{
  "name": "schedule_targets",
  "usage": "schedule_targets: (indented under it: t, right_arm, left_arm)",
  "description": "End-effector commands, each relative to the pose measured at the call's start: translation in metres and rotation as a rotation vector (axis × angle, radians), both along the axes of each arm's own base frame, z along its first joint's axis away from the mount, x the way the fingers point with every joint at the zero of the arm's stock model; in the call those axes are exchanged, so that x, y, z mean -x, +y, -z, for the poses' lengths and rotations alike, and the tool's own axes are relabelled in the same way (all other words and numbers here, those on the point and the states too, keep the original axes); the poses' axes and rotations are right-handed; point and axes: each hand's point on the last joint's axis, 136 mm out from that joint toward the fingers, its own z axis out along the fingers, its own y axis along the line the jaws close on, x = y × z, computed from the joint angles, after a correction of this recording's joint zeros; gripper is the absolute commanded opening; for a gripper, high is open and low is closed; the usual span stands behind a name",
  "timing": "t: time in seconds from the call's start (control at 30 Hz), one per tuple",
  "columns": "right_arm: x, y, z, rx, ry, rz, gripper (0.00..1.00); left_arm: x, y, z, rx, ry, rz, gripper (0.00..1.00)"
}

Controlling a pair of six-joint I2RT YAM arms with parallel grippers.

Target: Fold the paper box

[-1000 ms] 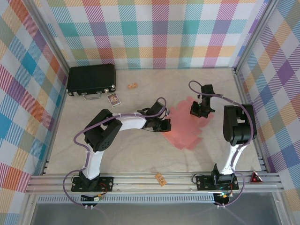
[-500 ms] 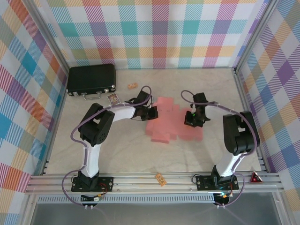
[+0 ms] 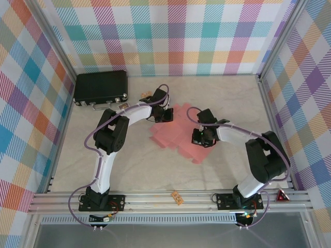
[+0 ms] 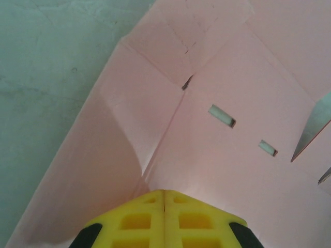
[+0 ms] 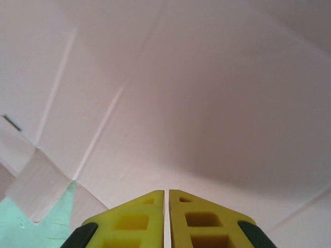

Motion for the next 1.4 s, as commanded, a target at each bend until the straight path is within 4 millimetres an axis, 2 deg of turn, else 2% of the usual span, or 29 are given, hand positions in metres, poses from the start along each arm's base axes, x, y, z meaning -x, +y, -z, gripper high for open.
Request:
schedule_targets:
  t: [0.0,0.1,0.23,0.33,0.43,0.53,0.77,0.93,1.2,1.37]
  right_arm:
    - [-0.017,-0.002,-0.028,0.015,-0.107,0.002,0.13]
    - [-0.026,-0.004,-0.035,0.052,-0.145,-0.042,0.14]
    - [-0.037,-0.015,-0.029,0.146,-0.153,-0.063,0.14]
    - [-0.045,-0.015,-0.021,0.176,-0.156,-0.099,0.13]
    - [-0.046,-0.012,-0.007,0.190,-0.126,-0.135,0.12]
    - [-0.040,-0.013,0.008,0.198,-0.080,-0.142,0.11]
    - [-0.005,-0.007,0.031,0.126,0.023,-0.136,0.12]
    - [0.018,0.001,0.039,0.118,0.066,-0.133,0.13]
    - [0.039,0.032,0.040,0.055,0.099,-0.142,0.14]
    - [0.043,0.055,0.039,0.000,0.100,-0.155,0.16]
  left_arm:
    - [0.002,0.007,-0.046,0.015,-0.042,-0.006,0.08]
    - [0.010,0.012,-0.061,0.017,-0.056,-0.027,0.19]
    - [0.032,0.021,-0.054,-0.009,-0.023,-0.080,0.22]
    - [0.049,0.018,-0.041,-0.002,0.020,-0.101,0.16]
    - [0.061,0.014,-0.028,-0.007,0.056,-0.105,0.01]
    - [0.066,0.015,-0.016,-0.025,0.084,-0.119,0.00]
    - [0.065,0.020,0.008,-0.095,0.108,-0.116,0.00]
    - [0.057,0.019,0.025,-0.136,0.100,-0.085,0.00]
    - [0.042,0.009,0.032,-0.159,0.074,-0.011,0.00]
    - [0.037,-0.004,0.027,-0.127,0.075,0.032,0.00]
